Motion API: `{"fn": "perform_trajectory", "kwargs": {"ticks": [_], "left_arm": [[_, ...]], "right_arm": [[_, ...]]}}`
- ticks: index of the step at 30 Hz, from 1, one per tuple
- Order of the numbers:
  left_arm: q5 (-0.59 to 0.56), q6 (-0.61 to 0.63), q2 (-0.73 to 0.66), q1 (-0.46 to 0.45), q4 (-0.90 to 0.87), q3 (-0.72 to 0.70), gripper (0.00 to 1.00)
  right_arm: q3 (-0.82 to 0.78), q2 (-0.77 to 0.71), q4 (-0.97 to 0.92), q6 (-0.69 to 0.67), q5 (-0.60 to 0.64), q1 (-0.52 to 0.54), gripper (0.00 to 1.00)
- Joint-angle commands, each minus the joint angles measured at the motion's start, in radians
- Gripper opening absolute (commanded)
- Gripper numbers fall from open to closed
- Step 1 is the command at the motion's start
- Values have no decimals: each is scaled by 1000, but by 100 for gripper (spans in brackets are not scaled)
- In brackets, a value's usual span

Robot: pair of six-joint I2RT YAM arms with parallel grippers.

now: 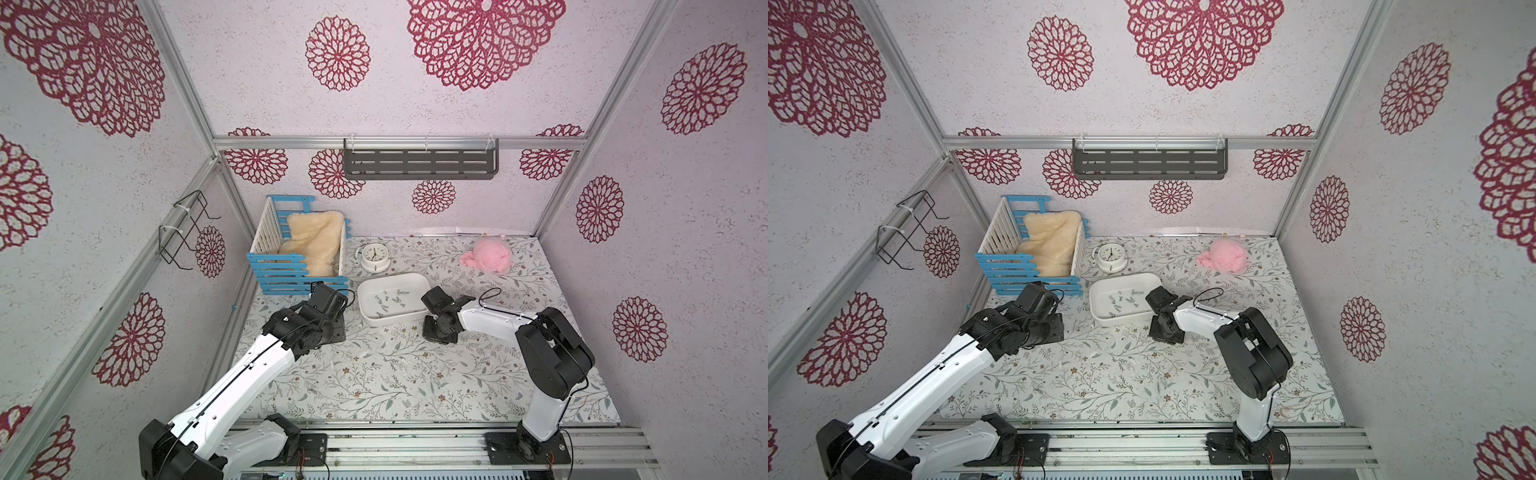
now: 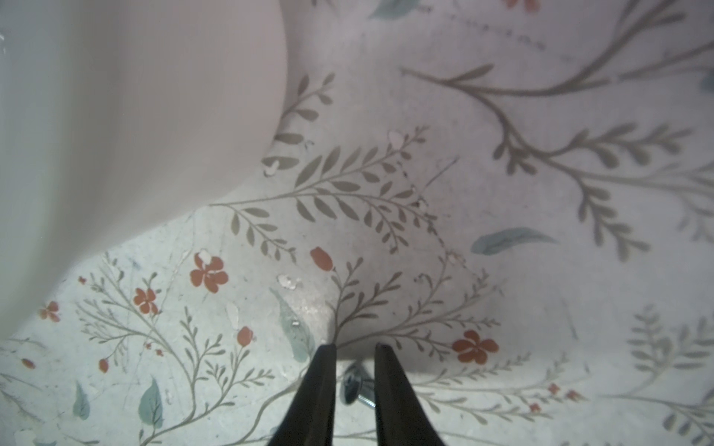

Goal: Put the screws on the desktop into the storage box
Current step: Pick up the screw from the center of the board.

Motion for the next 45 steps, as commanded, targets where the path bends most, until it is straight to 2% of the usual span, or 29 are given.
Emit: {"fn": "perform_trajectory", "kwargs": {"ticks": [1, 8, 15, 29, 35, 45], "left_arm": [[-2, 3, -11, 4, 13, -7, 57], [0, 4, -9, 4, 14, -6, 57], [0, -1, -13, 4, 15, -8, 57], [7, -4, -15, 4, 13, -8, 57], [10, -10, -22, 3, 13, -8, 57], [10, -11, -24, 4, 14, -10, 57]], "right_arm": [[7, 24, -32, 16, 19, 8, 22], [0, 26, -41, 13, 22, 16, 20], [4, 7, -52, 7, 10, 43, 27], [-47, -8, -79, 4, 12, 57, 28], [-56, -10, -88, -7, 4, 61, 26], [-65, 0, -92, -6, 3, 67, 16]]}}
